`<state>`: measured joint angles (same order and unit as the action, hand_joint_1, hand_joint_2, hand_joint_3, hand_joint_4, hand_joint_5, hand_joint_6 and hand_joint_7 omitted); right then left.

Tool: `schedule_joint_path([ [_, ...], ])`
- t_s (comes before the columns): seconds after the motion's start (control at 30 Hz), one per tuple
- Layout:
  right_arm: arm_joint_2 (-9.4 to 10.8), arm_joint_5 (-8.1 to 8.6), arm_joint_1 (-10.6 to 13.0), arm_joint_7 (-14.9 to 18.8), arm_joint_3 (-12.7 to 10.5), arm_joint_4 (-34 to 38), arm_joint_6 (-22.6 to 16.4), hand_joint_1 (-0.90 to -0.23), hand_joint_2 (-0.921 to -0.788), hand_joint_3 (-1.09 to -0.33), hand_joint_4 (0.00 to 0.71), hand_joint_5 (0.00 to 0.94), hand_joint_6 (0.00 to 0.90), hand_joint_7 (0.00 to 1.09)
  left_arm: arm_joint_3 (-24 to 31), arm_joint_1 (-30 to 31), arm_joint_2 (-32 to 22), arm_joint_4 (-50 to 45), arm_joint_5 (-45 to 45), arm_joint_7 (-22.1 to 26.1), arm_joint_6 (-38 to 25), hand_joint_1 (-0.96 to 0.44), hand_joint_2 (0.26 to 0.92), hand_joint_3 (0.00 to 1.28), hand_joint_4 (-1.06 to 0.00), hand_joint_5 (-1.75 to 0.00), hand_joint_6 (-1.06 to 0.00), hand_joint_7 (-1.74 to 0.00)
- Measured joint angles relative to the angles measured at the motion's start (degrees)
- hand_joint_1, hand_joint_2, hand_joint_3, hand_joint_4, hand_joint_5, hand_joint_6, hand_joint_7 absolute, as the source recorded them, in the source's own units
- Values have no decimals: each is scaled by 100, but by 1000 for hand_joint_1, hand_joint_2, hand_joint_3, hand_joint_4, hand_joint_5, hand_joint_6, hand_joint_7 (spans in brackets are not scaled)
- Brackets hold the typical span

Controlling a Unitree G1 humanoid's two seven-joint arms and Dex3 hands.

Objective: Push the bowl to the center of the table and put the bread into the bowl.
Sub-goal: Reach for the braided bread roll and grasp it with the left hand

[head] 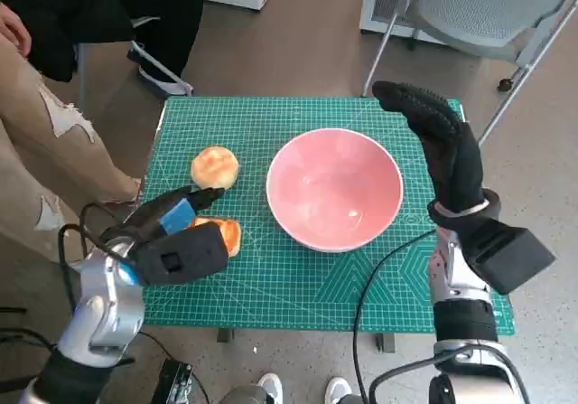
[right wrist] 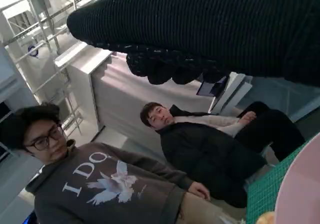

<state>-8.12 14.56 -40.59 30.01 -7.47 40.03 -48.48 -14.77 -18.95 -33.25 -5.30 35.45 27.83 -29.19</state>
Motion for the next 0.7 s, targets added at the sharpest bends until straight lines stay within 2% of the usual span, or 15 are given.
schedule_joint_path([
  [0.17,0,84,27,25,2,-55,36,-663,-921,-799,185,0,215,69,-41,-77,11,258,21,-117,102,-103,671,7,-214,-12,-443,-17],
  [0.4,-1,102,69,59,15,-115,74,-665,-921,-799,185,0,213,73,-78,-148,26,532,37,-241,214,-72,690,20,-268,-21,-494,-27],
  [0.47,-1,103,77,64,17,-128,86,-666,-921,-799,185,0,212,75,-95,-174,31,613,39,-255,245,-36,702,41,-409,-29,-542,-22],
  [0.5,-1,104,78,69,19,-134,90,-666,-921,-799,185,0,211,76,-97,-184,34,651,39,-256,256,49,721,75,-484,-251,-563,-26],
  [0.53,-1,107,80,73,20,-139,95,-667,-921,-799,185,0,211,77,-97,-191,37,676,39,-258,265,171,750,125,-586,-579,-596,-31],
  [0.57,-1,110,82,77,19,-145,103,-667,-921,-799,185,0,211,77,-97,-198,38,695,39,-263,271,224,691,285,-607,-755,-639,-34],
  [0.6,-1,116,85,83,19,-155,112,-667,-921,-799,185,0,210,79,-97,-206,41,715,39,-279,281,338,522,706,-640,-1161,-727,-39],
  [0.67,-1,127,89,99,19,-172,126,-667,-921,-798,184,0,209,80,-97,-218,46,743,46,-335,298,392,452,892,-657,-1352,-821,-69],
  [0.7,-1,131,90,109,19,-182,129,-668,-921,-798,184,0,208,81,-96,-224,50,760,54,-375,308,314,486,821,-672,-1318,-806,-282],
])
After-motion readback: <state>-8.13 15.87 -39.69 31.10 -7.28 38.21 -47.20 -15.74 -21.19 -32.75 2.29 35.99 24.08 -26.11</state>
